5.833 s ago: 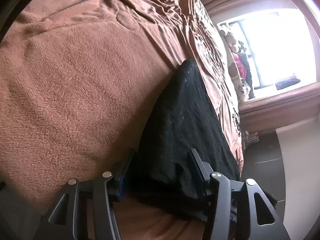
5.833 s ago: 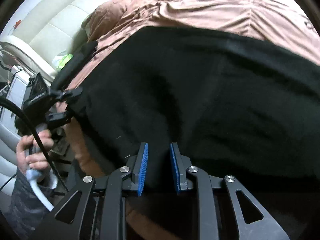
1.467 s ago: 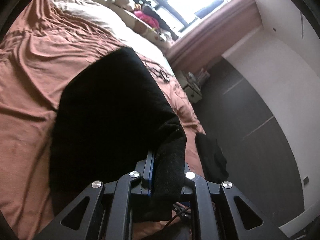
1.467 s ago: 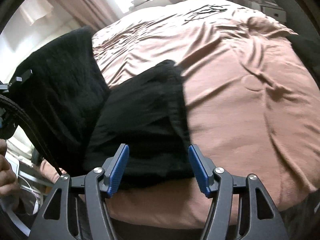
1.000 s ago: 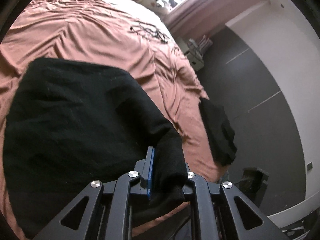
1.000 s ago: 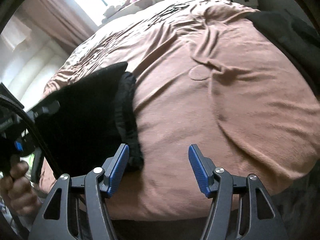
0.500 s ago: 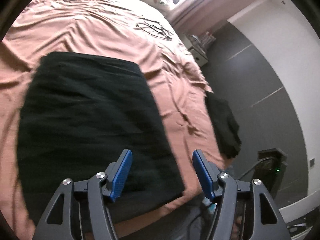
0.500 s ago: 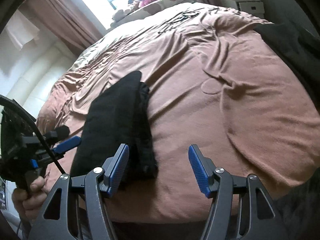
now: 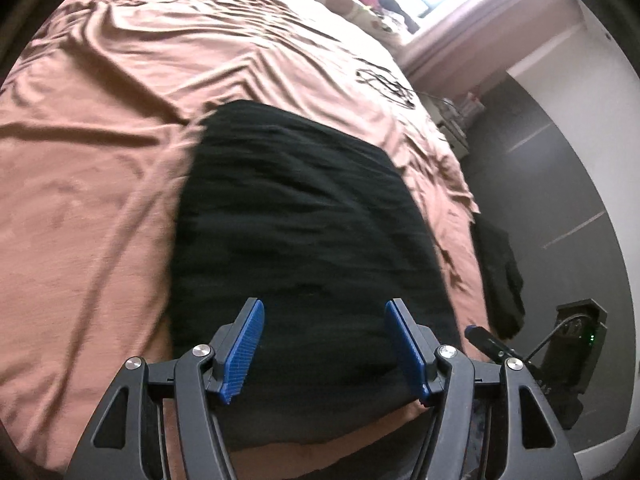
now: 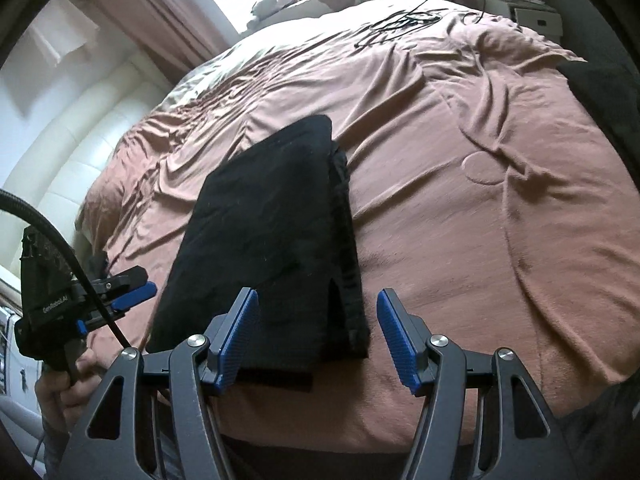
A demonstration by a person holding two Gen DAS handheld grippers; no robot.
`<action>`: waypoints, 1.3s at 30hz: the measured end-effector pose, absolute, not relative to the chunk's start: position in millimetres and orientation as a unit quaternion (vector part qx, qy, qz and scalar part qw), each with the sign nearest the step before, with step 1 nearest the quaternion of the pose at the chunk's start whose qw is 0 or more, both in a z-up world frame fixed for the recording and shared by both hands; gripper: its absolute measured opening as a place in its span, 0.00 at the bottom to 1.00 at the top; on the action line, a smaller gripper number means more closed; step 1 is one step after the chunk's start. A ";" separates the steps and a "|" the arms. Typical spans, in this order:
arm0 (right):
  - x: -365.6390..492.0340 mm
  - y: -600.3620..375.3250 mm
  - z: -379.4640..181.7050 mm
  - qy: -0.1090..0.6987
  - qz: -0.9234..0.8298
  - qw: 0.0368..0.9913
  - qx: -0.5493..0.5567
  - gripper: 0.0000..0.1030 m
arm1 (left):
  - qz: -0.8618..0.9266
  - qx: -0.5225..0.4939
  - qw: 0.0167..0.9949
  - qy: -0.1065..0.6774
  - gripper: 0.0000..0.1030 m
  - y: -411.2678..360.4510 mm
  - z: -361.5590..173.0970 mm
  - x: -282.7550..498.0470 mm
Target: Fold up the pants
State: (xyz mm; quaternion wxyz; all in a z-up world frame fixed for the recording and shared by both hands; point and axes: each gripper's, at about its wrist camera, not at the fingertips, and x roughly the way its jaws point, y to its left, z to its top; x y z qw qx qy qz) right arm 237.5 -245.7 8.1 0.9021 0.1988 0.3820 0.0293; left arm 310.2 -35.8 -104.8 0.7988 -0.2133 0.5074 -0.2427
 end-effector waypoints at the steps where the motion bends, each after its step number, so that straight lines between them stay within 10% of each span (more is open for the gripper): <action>1: 240.6 -243.5 5.9 0.387 0.030 0.900 0.198 0.58 | -0.238 -0.215 0.799 0.509 0.63 -30.4 -107.6 310.2; 7: 254.1 -239.0 -10.4 0.415 0.053 0.882 0.216 0.20 | -0.198 -0.226 0.798 0.523 0.63 -2.0 -134.4 309.0; 16: 253.5 -247.0 -0.7 0.385 0.068 0.895 0.215 0.06 | -0.190 -0.258 0.773 0.547 0.62 10.4 -166.3 306.1; 33: 262.6 -241.9 -33.1 0.417 0.037 0.887 0.193 0.12 | -0.213 -0.261 0.761 0.554 0.58 8.1 -167.0 304.8; 39: 267.8 -256.9 -33.9 0.401 0.045 0.888 0.220 0.46 | -0.222 -0.293 0.744 0.558 0.58 14.8 -176.3 302.6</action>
